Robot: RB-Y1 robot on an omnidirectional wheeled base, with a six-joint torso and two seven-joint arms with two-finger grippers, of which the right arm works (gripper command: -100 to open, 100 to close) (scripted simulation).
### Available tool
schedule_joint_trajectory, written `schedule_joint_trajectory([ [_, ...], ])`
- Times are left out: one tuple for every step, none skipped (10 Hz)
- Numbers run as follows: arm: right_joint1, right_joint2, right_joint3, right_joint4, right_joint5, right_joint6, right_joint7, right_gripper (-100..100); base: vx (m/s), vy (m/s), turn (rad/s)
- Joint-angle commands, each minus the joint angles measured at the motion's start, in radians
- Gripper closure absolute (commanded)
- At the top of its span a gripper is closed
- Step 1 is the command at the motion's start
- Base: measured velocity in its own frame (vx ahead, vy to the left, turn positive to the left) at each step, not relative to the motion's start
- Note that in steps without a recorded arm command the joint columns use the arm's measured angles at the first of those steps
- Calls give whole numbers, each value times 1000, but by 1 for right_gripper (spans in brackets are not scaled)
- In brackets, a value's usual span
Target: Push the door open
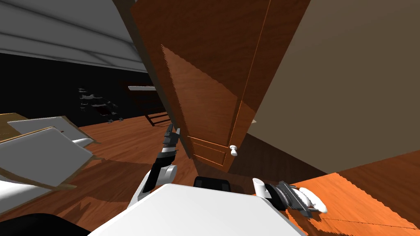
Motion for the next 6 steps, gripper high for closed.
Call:
schedule_joint_trajectory([
  [1,-9,-30,1,-20,-21,12,100,23,-124,114],
  [-5,-6,-50,5,-36,-36,20,100,31,-147,121],
  [-10,-3,-68,9,-50,-50,28,100,18,-174,169],
  [-10,-3,-68,9,-50,-50,28,100,13,-125,62],
  [-17,4,-89,14,-67,-66,37,100,29,-104,102],
  [-23,11,-103,17,-79,-77,44,100,53,-112,126],
])
